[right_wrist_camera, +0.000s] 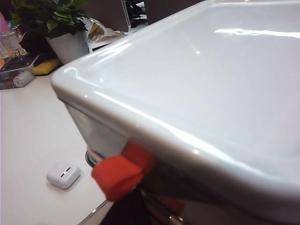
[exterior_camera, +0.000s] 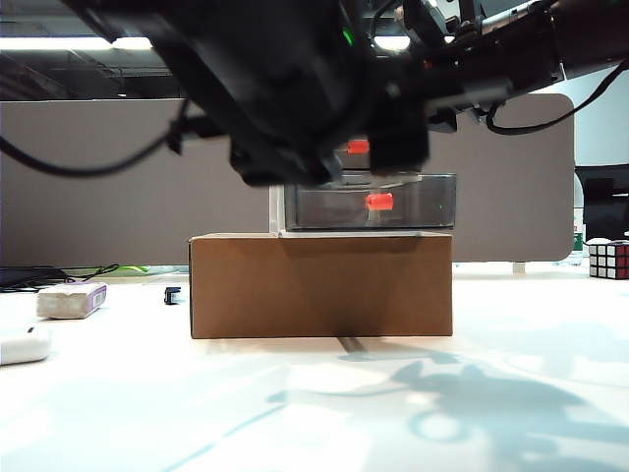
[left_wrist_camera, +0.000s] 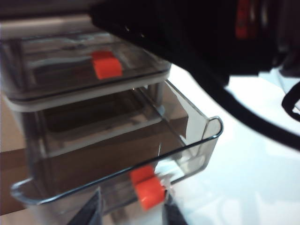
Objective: Open the third layer of the drawer on the table, pick up the earphone case on the table and put it in, and finally close the drawer.
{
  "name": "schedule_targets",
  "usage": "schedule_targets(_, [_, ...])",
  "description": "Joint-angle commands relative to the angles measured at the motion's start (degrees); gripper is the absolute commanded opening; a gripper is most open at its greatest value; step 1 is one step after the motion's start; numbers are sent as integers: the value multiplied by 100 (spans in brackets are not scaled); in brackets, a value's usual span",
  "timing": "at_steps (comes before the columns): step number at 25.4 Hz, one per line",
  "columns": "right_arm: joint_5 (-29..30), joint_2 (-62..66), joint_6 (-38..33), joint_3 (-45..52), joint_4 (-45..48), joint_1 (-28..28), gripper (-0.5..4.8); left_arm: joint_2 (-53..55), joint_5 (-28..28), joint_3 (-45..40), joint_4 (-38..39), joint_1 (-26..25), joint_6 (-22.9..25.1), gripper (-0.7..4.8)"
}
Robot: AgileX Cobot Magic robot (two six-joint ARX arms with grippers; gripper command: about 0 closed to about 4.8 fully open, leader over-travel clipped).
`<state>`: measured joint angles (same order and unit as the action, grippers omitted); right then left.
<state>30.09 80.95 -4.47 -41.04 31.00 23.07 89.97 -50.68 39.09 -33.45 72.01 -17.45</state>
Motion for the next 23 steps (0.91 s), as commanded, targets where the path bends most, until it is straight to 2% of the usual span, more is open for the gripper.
schedule_targets(1, [92,-11,0,-28,59,2,-5,-560,-59,-299,772,35,13,156])
schedule_targets(5, [317,-20,0,-28,-42,2,-5,-1716,7,-820,2028,33,15,156])
schedule_targets(10, [728,-39,0,-28,-186,-2,-5,-3364,935,-968,3672,-103,476,155])
schedule_targets(13, [944,-125,0,-28,-216,0,-5,-4332,1401,-966,4540,-411,743,154])
schedule_targets(15, [994,-293,2,-28,-341,-2,-5,-4964,1733,-966,5093,-782,761,152])
schedule_targets(18, [997,-651,9,-28,-592,0,-5,-5805,2406,-966,5772,-1572,852,151])
schedule_targets(20, [990,-1123,68,-28,-966,-2,-5,-6349,3770,-966,6426,-2968,1338,111])
schedule_targets(23, [994,-1360,66,-28,-1132,4,-5,-6367,4760,-968,6723,-4207,1711,112])
